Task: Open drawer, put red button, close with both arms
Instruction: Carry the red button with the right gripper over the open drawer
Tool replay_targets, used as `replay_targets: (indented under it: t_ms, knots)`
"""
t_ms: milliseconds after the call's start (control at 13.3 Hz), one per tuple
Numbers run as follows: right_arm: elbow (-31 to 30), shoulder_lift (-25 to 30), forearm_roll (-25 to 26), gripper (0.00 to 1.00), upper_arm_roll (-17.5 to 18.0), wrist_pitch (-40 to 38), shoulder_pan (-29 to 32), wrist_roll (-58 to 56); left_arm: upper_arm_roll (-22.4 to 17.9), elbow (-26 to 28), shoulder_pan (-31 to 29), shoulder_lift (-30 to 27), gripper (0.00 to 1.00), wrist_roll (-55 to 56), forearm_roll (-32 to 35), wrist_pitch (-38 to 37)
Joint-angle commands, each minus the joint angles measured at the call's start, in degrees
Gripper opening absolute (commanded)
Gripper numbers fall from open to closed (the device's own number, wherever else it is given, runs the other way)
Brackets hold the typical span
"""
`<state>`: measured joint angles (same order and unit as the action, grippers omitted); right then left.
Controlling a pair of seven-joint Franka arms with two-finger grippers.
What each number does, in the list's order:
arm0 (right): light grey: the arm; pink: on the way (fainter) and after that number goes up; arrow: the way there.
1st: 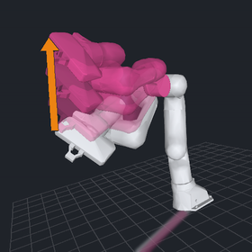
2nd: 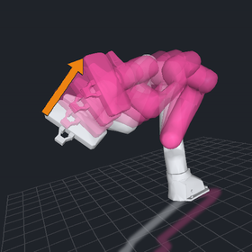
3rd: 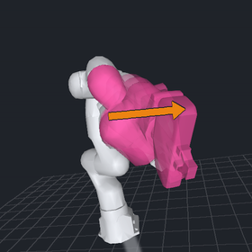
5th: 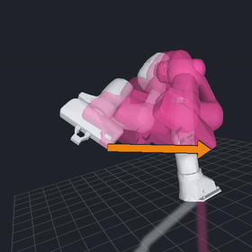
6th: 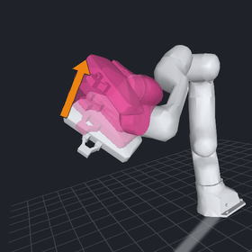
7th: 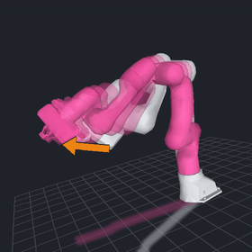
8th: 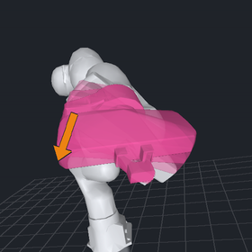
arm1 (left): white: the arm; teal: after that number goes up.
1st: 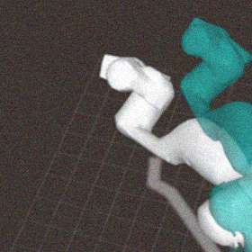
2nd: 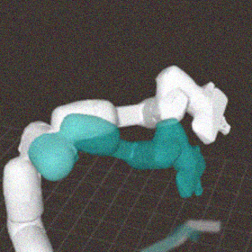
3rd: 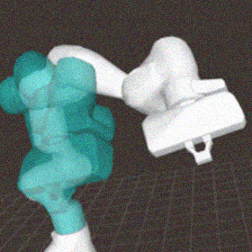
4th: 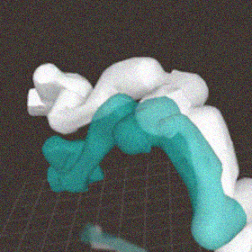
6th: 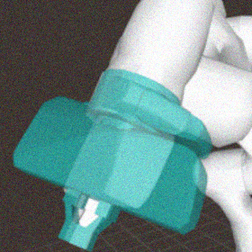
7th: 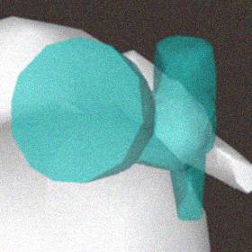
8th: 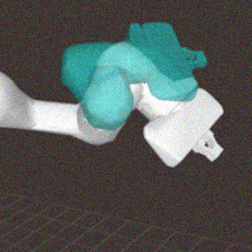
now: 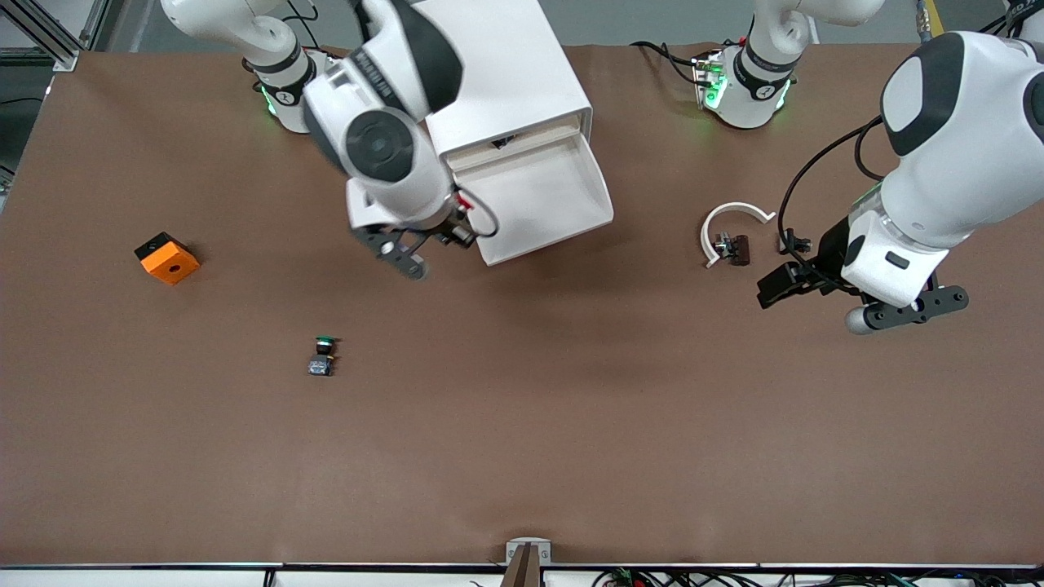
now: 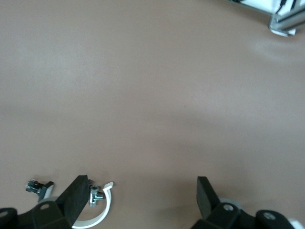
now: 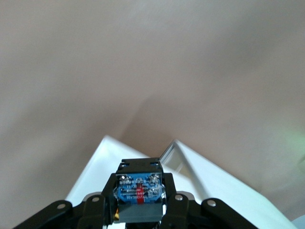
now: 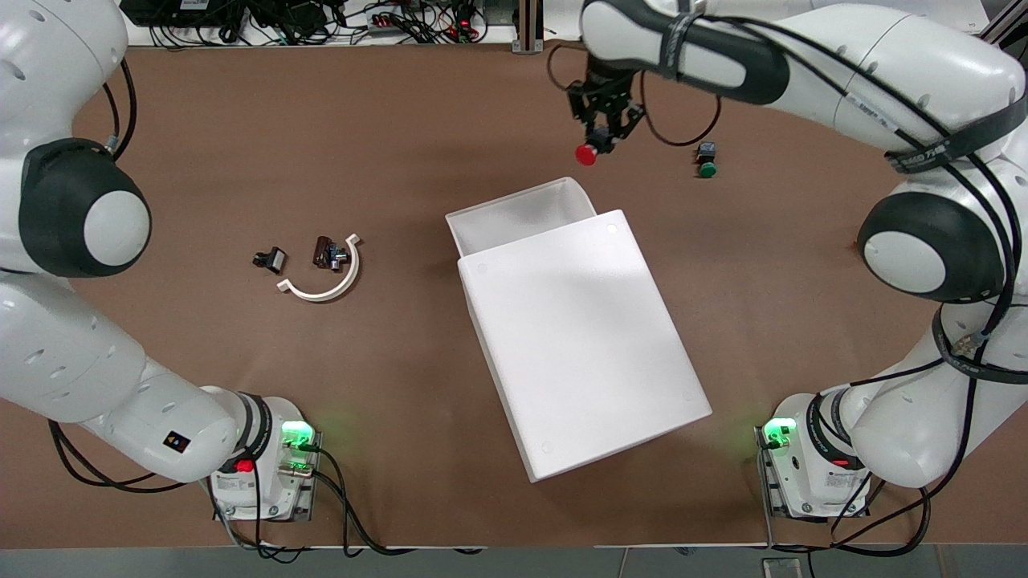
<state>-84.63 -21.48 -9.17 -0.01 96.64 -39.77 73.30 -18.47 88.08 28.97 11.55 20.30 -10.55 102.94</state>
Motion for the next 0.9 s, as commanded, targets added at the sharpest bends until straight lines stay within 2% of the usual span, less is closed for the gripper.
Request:
replay_targets:
  t_ms: [0,376,828]
  knots:
    - [0.3,-0.1,-1.0,0.00,-1.0,4.0,-4.5,5.3,0.6,3.5,-1.4,-2.9,1.00,-5.2,1.1,-0.1]
    - [-1.2,-2.2,-0.1,0.00,-1.1,12.6,-12.0,8.7,0.6,6.2,-1.0,-3.1,1.00,-11.3,1.4,0.2]
    - [-1.7,-6.8,2.9,0.00,-1.4,17.2,-13.8,14.2,3.1,8.9,-0.7,-2.7,1.00,-11.3,1.5,0.3]
